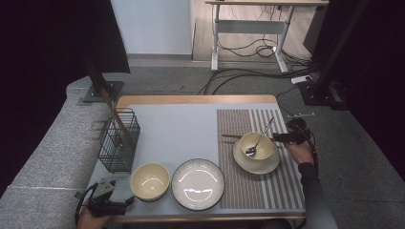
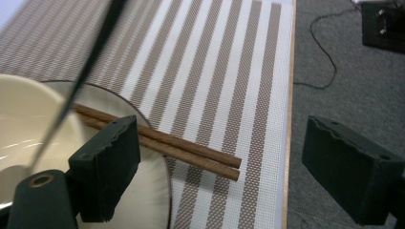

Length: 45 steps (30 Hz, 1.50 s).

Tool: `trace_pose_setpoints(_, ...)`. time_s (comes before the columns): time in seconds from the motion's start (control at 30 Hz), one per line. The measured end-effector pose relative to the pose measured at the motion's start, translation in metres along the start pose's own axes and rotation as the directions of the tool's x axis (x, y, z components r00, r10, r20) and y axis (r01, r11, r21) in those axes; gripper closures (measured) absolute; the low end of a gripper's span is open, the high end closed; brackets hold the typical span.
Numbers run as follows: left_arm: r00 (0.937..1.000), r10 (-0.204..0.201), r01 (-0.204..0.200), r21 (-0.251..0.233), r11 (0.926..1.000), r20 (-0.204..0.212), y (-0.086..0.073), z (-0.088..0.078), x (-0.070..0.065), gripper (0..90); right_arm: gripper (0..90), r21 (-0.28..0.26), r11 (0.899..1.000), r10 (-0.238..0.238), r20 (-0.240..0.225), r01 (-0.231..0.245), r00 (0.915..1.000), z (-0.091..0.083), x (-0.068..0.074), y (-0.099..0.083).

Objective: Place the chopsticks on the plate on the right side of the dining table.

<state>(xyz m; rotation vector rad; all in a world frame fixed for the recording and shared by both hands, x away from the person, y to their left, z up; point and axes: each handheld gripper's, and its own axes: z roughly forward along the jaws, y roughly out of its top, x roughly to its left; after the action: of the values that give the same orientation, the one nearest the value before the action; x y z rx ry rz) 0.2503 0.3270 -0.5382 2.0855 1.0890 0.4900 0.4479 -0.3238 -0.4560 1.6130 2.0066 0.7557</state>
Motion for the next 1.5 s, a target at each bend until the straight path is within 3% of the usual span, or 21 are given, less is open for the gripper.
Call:
trace_pose_setpoints(0.23,1.0000,0.001,-0.001,0.000,1.0000,-0.001,0.000,0.000,0.000,0.0,13.6,-0.017,0.999,-0.038,-0.057,0.037,0.9976,-0.022,0.010,-0.001)
trace_pose_setpoints(0.5,1.0000,0.001,-0.001,0.000,1.0000,0.000,0.000,0.000,0.000,0.0,21.4,-0.003,0.997,-0.071,-0.100,0.071,0.9924,-0.027,0.026,-0.002)
trace_pose_setpoints(0.7,1.0000,0.001,-0.001,-0.001,1.0000,0.000,0.000,0.000,0.000,0.0,53.5,0.049,0.993,-0.102,-0.145,0.110,0.9842,-0.018,0.036,-0.007)
trace_pose_setpoints(0.8,1.0000,0.001,-0.001,-0.001,1.0000,0.000,0.000,0.000,0.000,0.0,61.6,0.064,0.991,-0.107,-0.150,0.118,0.9828,-0.014,0.038,-0.009)
trace_pose_setpoints(0.83,1.0000,0.001,-0.001,-0.001,1.0000,0.000,0.000,0.000,0.000,0.0,68.7,0.076,0.990,-0.108,-0.149,0.120,0.9829,-0.011,0.039,-0.010)
trace_pose_setpoints(0.97,1.0000,0.001,-0.001,-0.001,1.0000,0.000,0.000,0.000,0.000,0.0,82.5,0.074,0.991,-0.102,-0.154,0.114,0.9829,-0.009,0.042,-0.010)
trace_pose_setpoints(1.03,1.0000,0.001,-0.001,-0.001,1.0000,0.000,0.000,0.000,0.000,0.0,83.6,0.077,0.990,-0.106,-0.123,0.116,0.9867,-0.009,0.043,-0.009)
trace_pose_setpoints(1.5,1.0000,0.001,-0.001,0.000,1.0000,0.000,0.000,0.000,0.000,0.0,84.0,0.096,0.991,-0.083,-0.092,0.091,0.9923,-0.012,0.028,-0.011)
